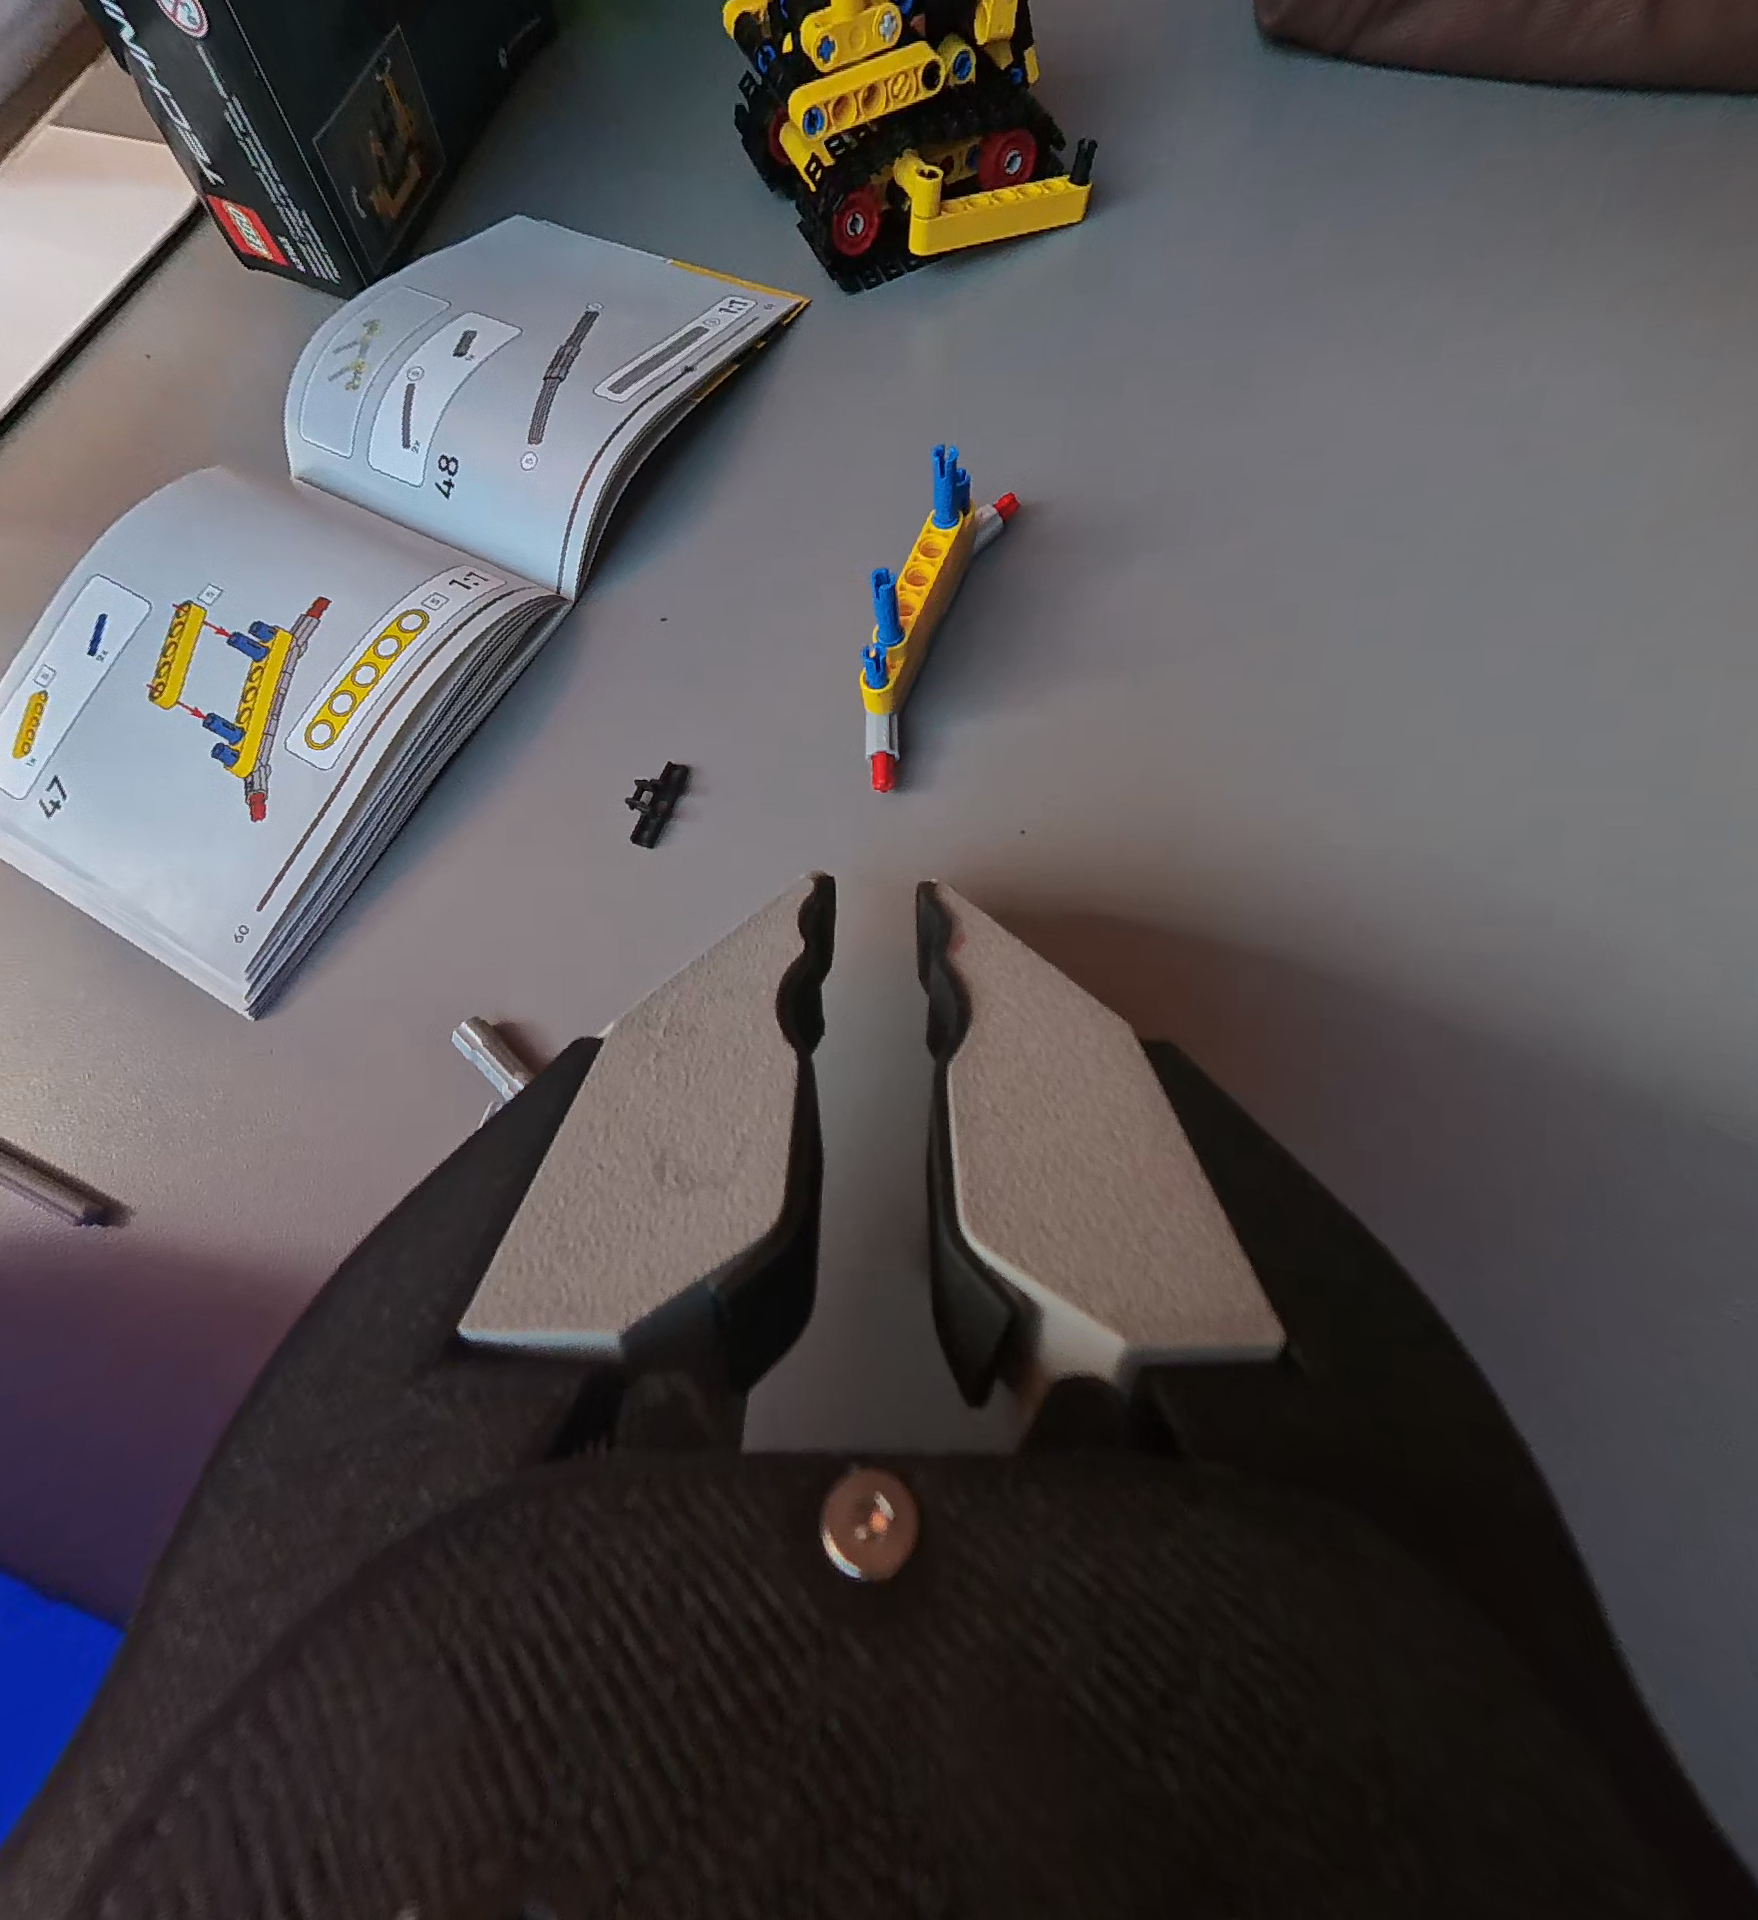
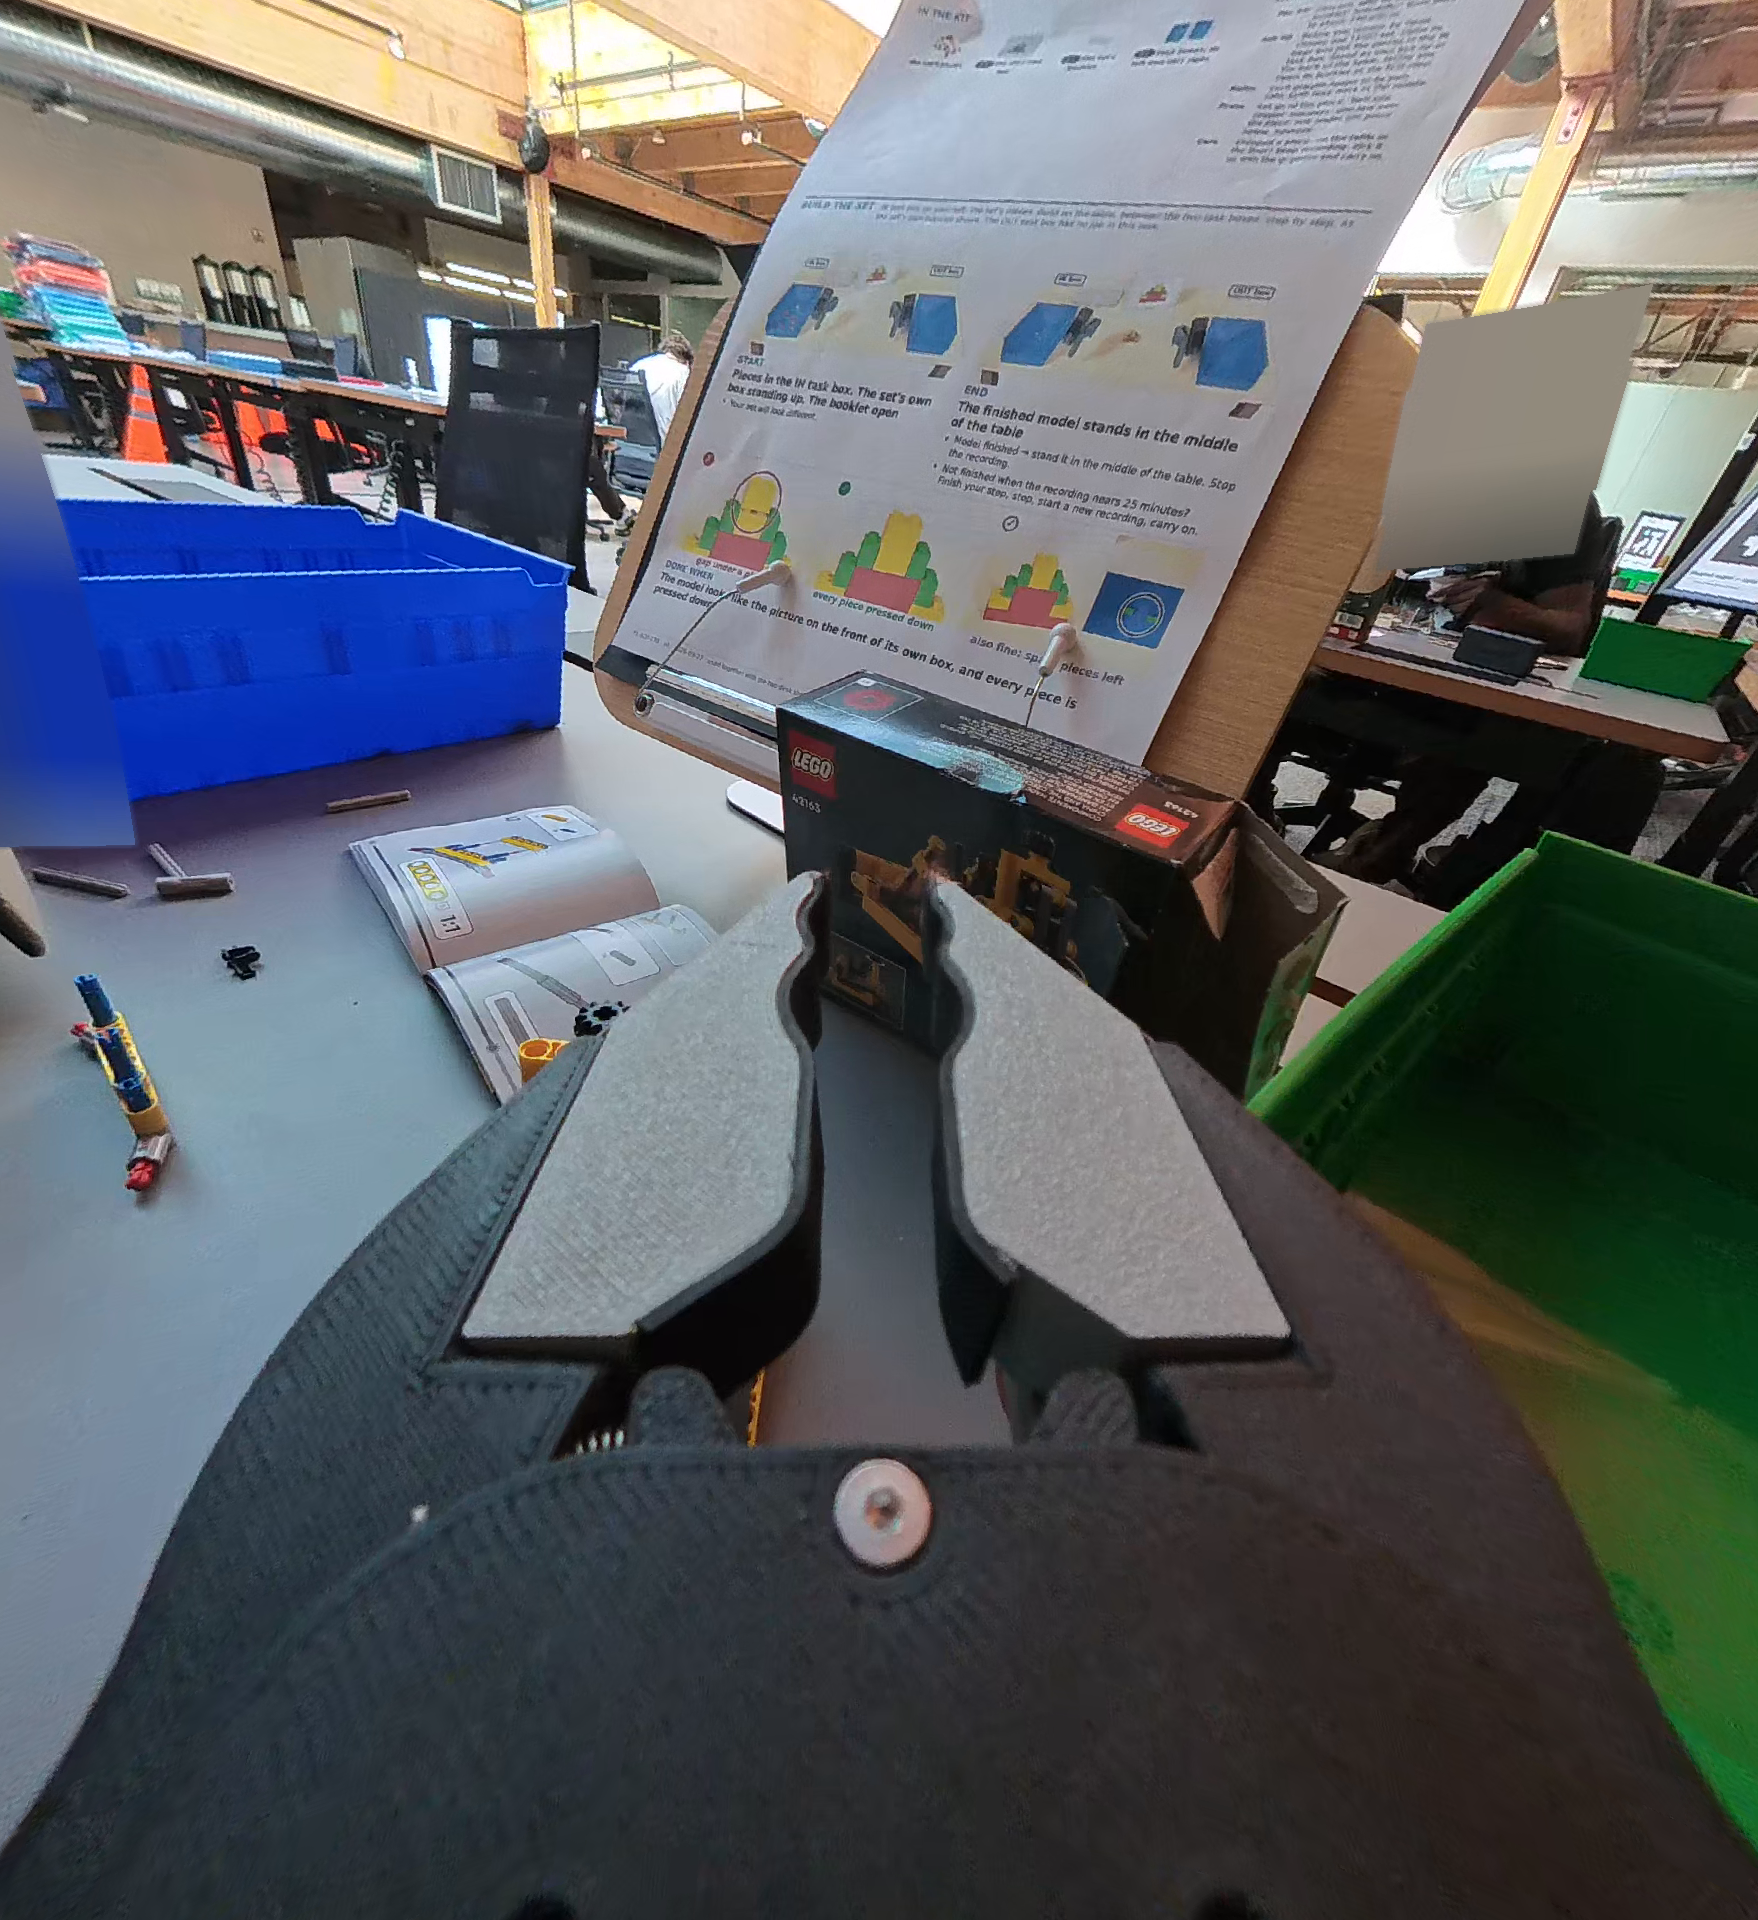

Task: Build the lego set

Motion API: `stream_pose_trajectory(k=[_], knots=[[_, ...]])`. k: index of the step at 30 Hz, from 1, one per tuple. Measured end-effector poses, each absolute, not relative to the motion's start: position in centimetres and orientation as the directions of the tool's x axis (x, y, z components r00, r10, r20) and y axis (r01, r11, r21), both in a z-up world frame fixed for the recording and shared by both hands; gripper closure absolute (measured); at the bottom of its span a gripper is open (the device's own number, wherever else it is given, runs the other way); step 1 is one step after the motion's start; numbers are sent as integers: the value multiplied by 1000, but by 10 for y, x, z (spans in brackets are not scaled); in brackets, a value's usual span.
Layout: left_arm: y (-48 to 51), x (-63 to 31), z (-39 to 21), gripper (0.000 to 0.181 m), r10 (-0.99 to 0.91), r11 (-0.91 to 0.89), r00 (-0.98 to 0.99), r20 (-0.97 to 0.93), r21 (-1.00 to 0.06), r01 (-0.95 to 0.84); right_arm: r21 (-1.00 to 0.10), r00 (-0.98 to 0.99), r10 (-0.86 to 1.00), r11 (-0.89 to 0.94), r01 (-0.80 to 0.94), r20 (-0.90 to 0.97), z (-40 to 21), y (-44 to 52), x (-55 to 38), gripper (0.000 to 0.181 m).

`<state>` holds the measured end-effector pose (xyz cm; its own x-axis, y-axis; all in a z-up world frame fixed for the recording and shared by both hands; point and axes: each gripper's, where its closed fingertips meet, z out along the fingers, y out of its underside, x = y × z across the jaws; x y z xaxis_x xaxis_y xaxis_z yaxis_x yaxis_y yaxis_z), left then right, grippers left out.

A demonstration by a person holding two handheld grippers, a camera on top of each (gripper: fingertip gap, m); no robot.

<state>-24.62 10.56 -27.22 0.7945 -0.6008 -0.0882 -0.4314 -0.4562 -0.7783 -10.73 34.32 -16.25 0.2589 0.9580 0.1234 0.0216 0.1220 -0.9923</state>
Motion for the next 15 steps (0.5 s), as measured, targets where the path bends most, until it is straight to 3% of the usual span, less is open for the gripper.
stream_pose_trajectory(k=[15], knots=[[106,-245,-273,169,-603,-450,791,-107,-773,-448,-993,263,957,114,41,121,-167,347,-107,167]])
